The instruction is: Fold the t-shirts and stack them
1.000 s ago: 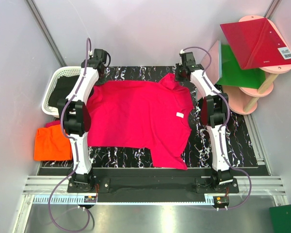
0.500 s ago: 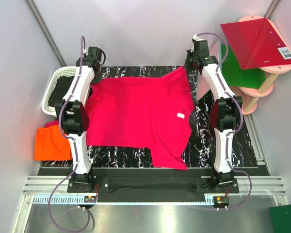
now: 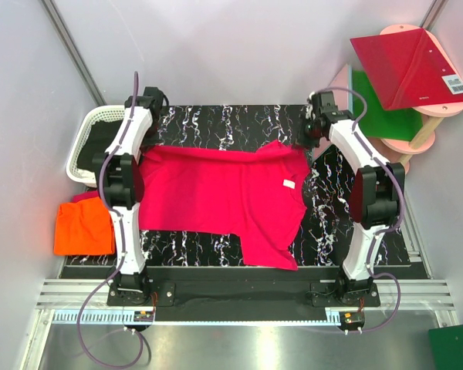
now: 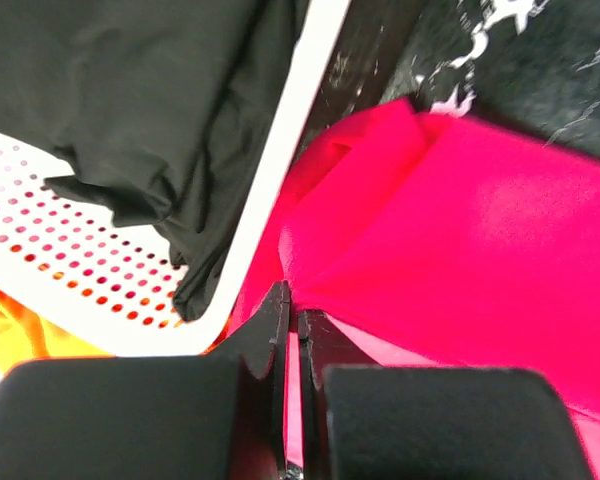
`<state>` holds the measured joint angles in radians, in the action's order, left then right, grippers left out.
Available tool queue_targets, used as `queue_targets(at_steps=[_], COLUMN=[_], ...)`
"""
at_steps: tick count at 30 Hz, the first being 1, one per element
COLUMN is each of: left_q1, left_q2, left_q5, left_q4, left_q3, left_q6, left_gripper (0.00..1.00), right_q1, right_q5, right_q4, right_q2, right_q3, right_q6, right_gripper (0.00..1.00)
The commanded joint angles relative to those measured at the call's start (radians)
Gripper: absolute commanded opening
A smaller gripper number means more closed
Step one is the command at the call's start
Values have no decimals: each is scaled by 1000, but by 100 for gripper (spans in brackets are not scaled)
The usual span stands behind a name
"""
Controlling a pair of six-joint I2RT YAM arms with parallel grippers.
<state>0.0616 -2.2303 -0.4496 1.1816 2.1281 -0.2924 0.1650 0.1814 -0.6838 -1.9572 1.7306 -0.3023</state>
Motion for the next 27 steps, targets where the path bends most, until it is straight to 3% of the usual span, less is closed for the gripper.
queue_targets(at_steps=[1,2,3,5,6,7,9,11,12,13,16,17,20,27], left_q1=[-9,-9,-11,-14,-16,-16,-16,-16,-14,-14,-11,-9,-3,17], left_q2=[-44,-49,-54,-58,-58,-45,-23,12,24,43,66,69,77,86], left_q5=[-34,-25,-17,18,22,20,19,20,20,23,34,38,45,60], left_q4=[75,79,84,101,107,107,102,85,81,76,70,70,66,62], left_q3=[73,73,73,70,69,52,35,12,10,12,27,33,38,12], left_q6=[-14,-16,-16,-22,-39,-50,-70,-77,-79,-80,-77,-77,-74,-76], left_gripper=[0,1,19,40,63,99,99,99,99,99,99,99,99,99], right_q1=[-1,-1,-1,-1,1,1,-1,1,1,-1,-1,1,1,1], right_q5=[124,130,136,139,133,127,92,67,58,59,59,55,35,104], right_q4=[-120,-129,-154,-183,-231,-258,-319,-333,-359,-374,-421,-419,-401,-248], right_q2=[9,6,-9,-26,-54,-65,-91,-98,-111,-117,-132,-126,-100,-170], right_q3=[-69,-78,-85,-83,-68,-60,-42,-42,-30,-22,26,35,92,219], right_q6=[-66,-70,-73,-75,-69,-64,-43,-40,-35,-34,-14,-9,3,18], right_gripper=[0,0,0,0,0,0,0,7,18,37,64,68,75,74])
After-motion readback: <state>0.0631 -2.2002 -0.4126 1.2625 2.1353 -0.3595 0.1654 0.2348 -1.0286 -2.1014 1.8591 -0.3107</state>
